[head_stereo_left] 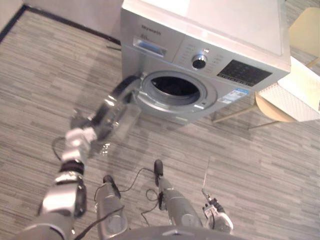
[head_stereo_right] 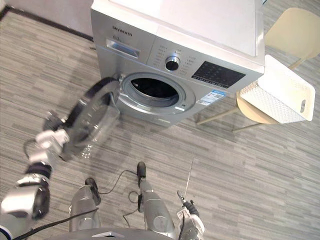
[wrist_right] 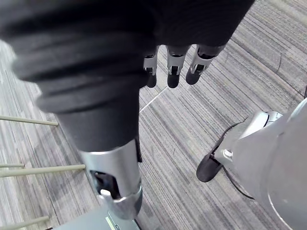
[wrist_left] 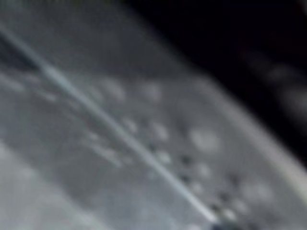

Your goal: Pick up the laundry basket with both hands and put the clothes into the washing machine.

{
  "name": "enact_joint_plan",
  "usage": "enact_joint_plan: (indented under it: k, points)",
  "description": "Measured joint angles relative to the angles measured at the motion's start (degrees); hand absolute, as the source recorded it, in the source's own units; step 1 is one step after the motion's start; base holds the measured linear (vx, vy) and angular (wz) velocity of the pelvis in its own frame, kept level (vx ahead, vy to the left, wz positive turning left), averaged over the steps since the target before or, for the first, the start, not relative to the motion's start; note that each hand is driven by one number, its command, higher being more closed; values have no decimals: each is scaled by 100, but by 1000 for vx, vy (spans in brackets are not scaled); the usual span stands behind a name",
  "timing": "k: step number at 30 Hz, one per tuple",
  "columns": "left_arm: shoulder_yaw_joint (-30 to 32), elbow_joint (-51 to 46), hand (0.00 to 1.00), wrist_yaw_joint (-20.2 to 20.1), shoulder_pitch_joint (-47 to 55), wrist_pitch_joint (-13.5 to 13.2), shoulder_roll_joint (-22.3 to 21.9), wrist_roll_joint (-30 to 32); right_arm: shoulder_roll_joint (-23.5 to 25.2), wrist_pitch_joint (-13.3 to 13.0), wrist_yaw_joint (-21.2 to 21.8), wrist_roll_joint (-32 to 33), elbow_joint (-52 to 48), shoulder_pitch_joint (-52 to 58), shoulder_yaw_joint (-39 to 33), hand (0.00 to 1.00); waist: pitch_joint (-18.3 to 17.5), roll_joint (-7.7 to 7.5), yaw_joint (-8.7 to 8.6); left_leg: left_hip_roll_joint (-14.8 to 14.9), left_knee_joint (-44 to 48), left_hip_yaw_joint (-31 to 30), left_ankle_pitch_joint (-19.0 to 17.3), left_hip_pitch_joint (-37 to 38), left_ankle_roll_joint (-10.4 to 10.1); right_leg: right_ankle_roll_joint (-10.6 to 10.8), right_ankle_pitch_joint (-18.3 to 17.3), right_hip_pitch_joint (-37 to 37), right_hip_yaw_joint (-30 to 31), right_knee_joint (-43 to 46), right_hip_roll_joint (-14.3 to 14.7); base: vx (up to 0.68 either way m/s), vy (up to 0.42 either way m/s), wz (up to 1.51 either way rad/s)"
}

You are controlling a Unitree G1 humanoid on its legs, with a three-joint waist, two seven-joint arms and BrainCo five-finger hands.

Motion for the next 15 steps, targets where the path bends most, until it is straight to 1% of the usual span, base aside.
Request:
enact_joint_plan:
  k: [1,3,5,7,8,9,10,12,13,15]
  points:
    - [-179,-52,0,-9,176,1,-101,-30,-12,2,2,-1,76,-22,-77,0,-28,18,-17,-42,-77,25,47,54,-4,24,-25,-3,14,16,-28,23,-79,1]
    - [-1048,-472,0,-75,838,2,-402,-97,-32,11,3,-178,296,-33,-219,0,-162,118,-149,-266,-509,47,272,295,-23,36,-106,5,31,114,-133,-3,-90,8]
    - [-1773,-851,0,-270,1199,-6,-588,-221,-46,35,4,-213,496,32,-266,0,-312,210,-205,-400,-789,97,382,489,-73,59,-188,66,37,155,-199,6,-71,13]
    - [-2612,-1254,0,-512,1418,-9,-752,-385,-62,97,3,-213,616,65,-322,0,-415,313,-266,-498,-1056,200,462,850,-73,111,-305,220,78,269,-215,9,-51,-1]
    - [-2804,-1356,0,-572,1442,-12,-799,-452,-67,109,5,-214,626,68,-321,0,-448,338,-306,-521,-1109,226,467,955,-72,117,-360,274,108,292,-219,-3,-46,-15]
    - [-3060,-1484,0,-654,1444,-14,-869,-564,-82,118,5,-215,665,71,-319,0,-527,365,-355,-542,-1156,283,466,1065,-68,166,-424,312,191,316,-220,-9,-23,-37]
    - [-3420,-1776,0,-729,1436,-33,-973,-693,-122,118,6,-216,753,74,-308,0,-697,380,-414,-579,-1288,482,461,1244,-60,185,-454,315,376,325,-219,-6,-13,-46]
    - [-3657,-2013,0,-810,1382,-91,-1043,-873,-171,118,6,-216,771,120,-308,0,-804,398,-499,-603,-1404,667,461,1415,-64,208,-485,338,543,322,-219,-5,-2,-55]
    - [-3818,-2158,0,-940,1271,-119,-1069,-1113,-233,117,5,-218,770,196,-309,0,-851,408,-558,-650,-1531,795,464,1561,-68,229,-501,366,684,304,-221,3,7,-53]
    - [-3898,-2387,0,-1142,1055,-202,-1111,-1579,-325,113,3,-222,772,382,-315,0,-914,442,-738,-694,-1662,898,473,1716,-83,254,-519,452,757,204,-236,14,6,-35]
